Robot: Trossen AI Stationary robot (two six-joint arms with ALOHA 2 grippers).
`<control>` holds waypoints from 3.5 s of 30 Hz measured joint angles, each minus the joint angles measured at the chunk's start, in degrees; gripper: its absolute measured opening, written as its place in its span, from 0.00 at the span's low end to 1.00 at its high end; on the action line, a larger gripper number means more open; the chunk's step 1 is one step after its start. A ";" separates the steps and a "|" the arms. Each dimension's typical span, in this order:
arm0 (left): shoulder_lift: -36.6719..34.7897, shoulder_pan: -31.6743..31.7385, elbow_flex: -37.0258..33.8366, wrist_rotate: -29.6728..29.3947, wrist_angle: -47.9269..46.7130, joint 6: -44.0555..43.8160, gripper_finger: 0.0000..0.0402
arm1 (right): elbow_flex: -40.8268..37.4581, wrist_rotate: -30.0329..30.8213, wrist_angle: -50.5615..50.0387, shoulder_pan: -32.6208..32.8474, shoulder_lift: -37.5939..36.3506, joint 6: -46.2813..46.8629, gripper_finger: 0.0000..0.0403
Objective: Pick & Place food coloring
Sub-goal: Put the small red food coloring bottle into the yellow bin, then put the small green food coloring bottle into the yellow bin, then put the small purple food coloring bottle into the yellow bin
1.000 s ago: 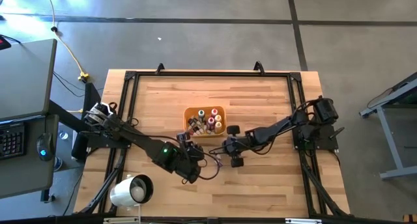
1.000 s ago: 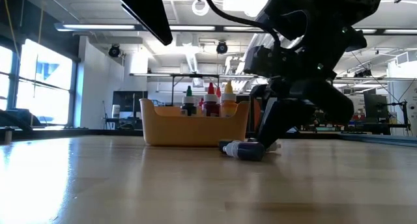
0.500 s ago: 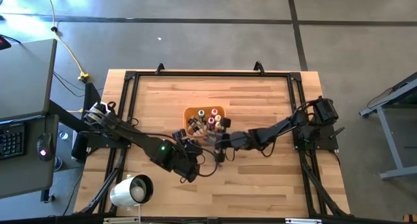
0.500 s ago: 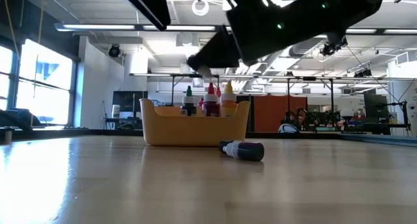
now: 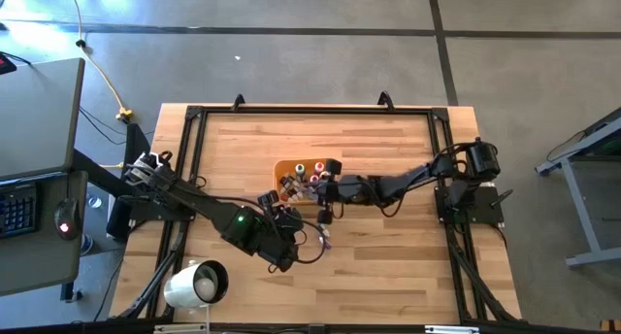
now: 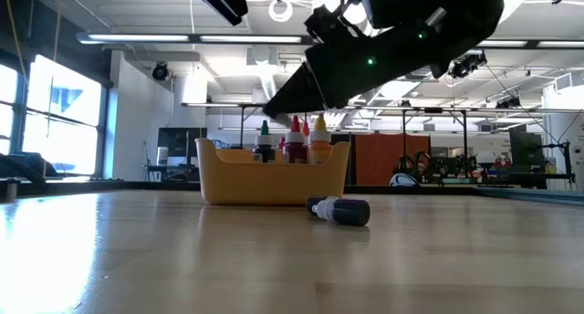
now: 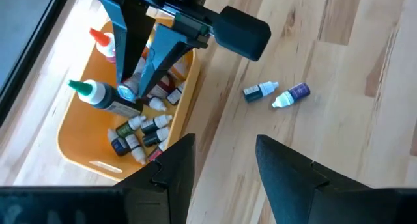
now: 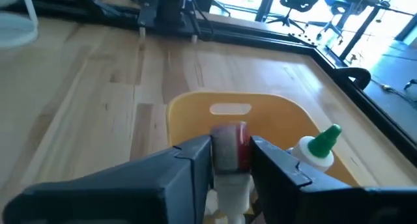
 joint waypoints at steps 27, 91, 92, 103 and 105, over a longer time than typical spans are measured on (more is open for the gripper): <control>0.00 0.02 0.00 -4.04 1.45 -0.42 0.39 | 0.00 7.64 -26.61 15.14 -0.02 24.45 0.40; 0.02 0.02 -0.02 -3.79 1.38 0.00 0.40 | 6.19 3.58 -12.04 0.38 2.29 7.85 0.17; 0.02 0.02 -0.02 -3.76 1.37 0.00 0.40 | 6.60 1.42 -13.34 -0.12 2.29 8.77 0.17; 0.02 0.02 -0.02 -3.76 1.36 0.00 0.39 | 7.26 1.67 -17.14 1.35 2.27 7.82 0.33; 0.02 0.02 -0.02 -3.76 1.36 0.00 0.40 | 7.26 0.61 -17.26 2.37 2.11 6.91 0.35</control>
